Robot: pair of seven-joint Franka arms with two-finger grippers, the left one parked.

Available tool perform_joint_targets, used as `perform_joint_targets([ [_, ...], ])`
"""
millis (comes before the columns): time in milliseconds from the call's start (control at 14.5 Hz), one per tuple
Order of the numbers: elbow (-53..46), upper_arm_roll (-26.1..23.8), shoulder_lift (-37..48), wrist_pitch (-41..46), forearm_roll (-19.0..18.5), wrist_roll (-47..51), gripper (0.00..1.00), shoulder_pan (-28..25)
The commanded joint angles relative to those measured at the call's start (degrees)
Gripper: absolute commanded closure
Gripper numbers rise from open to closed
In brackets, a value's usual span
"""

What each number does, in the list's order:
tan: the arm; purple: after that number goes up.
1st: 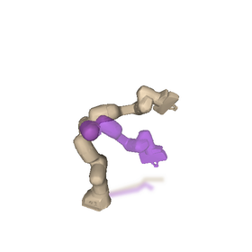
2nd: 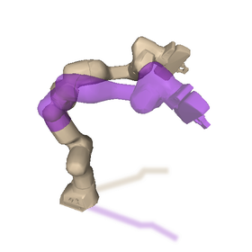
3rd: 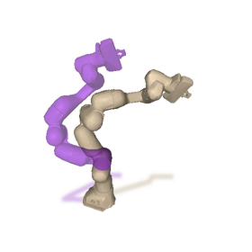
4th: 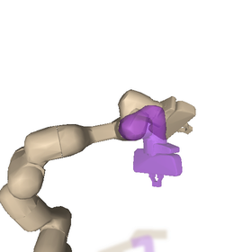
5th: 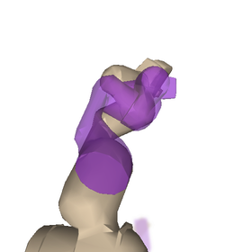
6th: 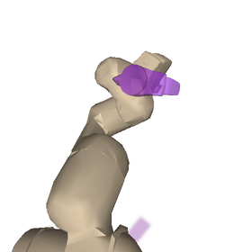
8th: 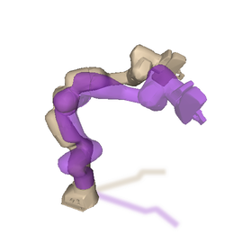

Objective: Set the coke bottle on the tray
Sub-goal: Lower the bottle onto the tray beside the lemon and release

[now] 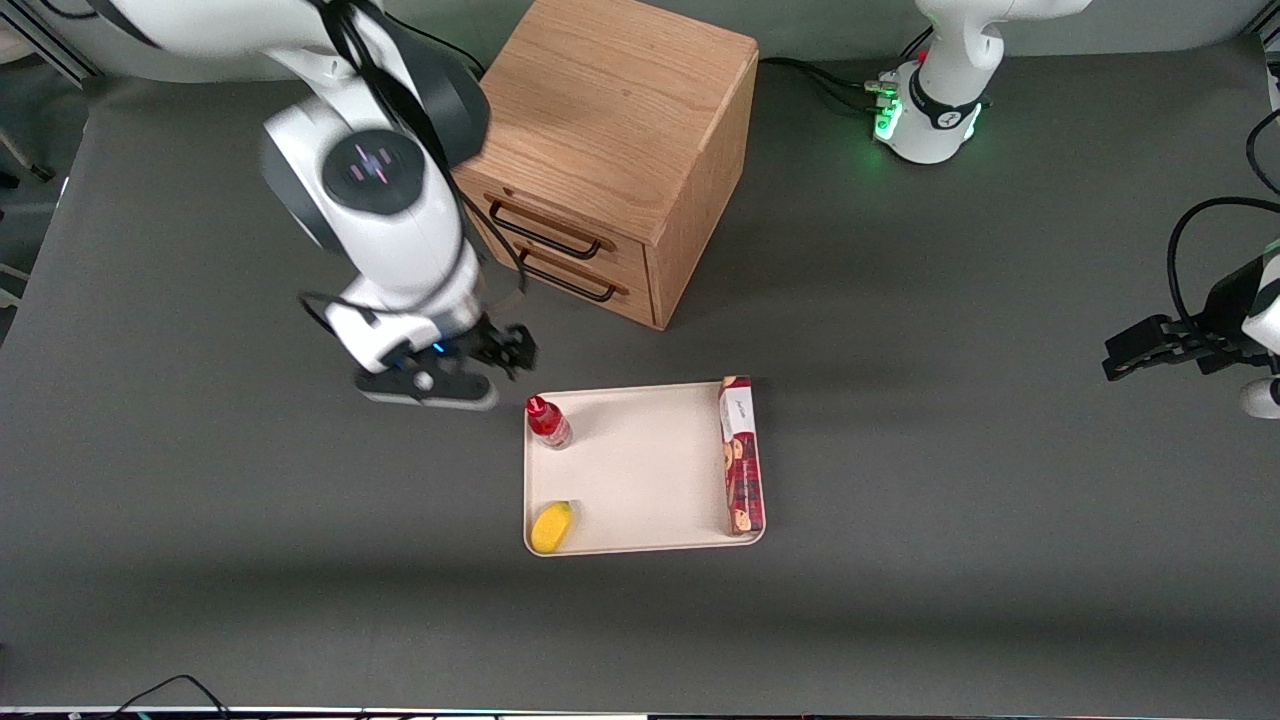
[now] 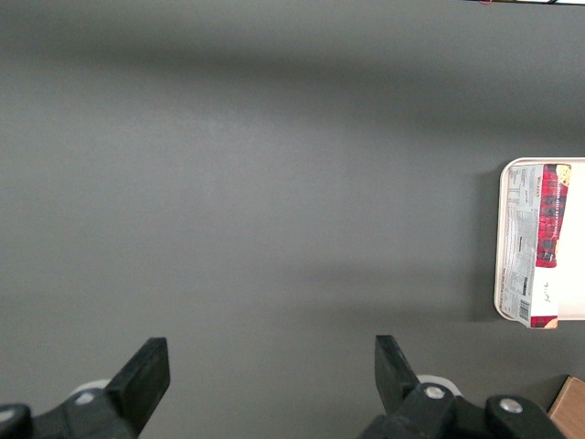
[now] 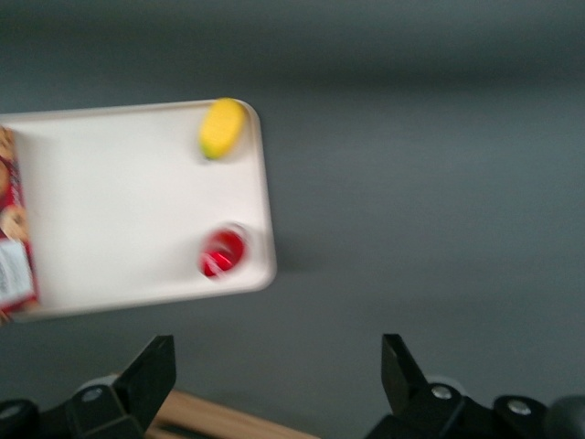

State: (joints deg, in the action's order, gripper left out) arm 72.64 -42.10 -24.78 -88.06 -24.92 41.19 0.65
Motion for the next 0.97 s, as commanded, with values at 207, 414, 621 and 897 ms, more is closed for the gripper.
perform_joint_targets([
  [207,8.7,23.1,20.5,8.1,15.7,-31.8,0.0,1.9],
  [414,26.9,35.5,31.2,-3.7,20.9,-42.5,0.0,1.6],
  [621,29.8,36.9,33.7,-5.5,24.8,-42.9,0.0,1.5],
  [897,24.2,36.8,31.1,-3.5,25.0,-41.6,0.0,1.0],
])
